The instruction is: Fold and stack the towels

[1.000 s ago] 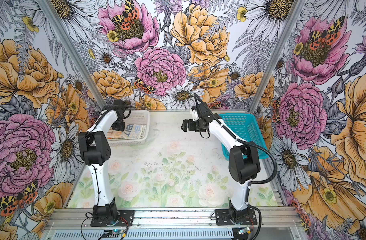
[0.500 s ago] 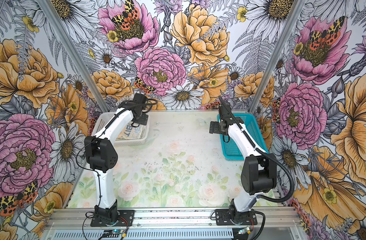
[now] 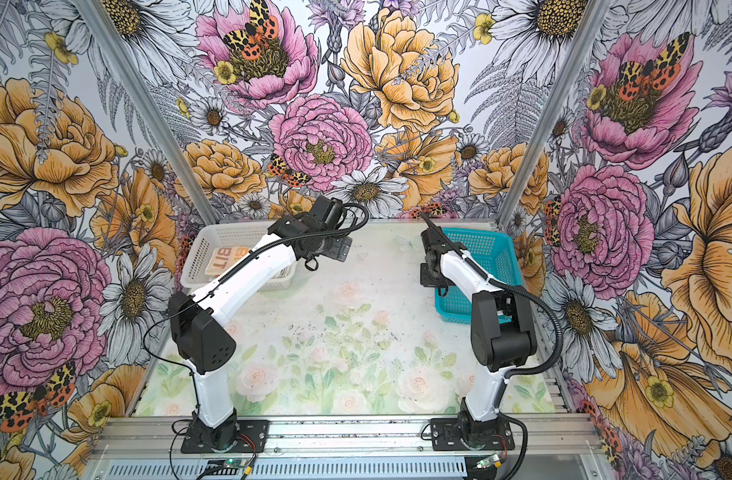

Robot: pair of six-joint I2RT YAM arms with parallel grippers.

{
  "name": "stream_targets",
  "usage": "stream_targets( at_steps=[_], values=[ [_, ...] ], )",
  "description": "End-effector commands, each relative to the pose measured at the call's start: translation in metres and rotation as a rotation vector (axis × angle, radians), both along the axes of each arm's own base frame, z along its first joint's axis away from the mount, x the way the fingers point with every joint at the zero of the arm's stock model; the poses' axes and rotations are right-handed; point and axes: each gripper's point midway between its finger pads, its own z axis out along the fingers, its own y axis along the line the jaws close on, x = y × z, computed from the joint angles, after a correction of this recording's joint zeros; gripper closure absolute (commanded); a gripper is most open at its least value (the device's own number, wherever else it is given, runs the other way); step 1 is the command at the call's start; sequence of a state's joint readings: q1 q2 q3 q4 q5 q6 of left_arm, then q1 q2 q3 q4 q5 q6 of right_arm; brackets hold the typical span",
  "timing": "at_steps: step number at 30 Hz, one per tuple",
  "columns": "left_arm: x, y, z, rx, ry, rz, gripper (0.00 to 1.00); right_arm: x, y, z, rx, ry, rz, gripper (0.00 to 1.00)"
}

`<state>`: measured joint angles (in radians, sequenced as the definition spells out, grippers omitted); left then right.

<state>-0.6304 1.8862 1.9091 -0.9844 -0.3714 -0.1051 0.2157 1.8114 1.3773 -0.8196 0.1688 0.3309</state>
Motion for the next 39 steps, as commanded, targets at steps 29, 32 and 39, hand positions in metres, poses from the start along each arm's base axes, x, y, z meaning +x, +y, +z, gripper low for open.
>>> stream_targets(
  at_steps=[29, 32, 39],
  values=[
    [-0.053, 0.185, 0.036, -0.168, -0.515, 0.328, 0.01, 0.050, 0.150, 0.134, 0.275, -0.358, 0.078, 0.01],
    [-0.054, 0.217, 0.033, -0.115, -0.624, 0.396, 0.01, 0.049, 0.074, 0.148, 0.158, -0.421, -0.028, 0.01],
    [-0.053, 0.279, -0.021, -0.157, -0.685, 0.556, 0.01, 0.022, -0.072, 0.126, -0.122, -0.554, -0.262, 0.01]
  ],
)
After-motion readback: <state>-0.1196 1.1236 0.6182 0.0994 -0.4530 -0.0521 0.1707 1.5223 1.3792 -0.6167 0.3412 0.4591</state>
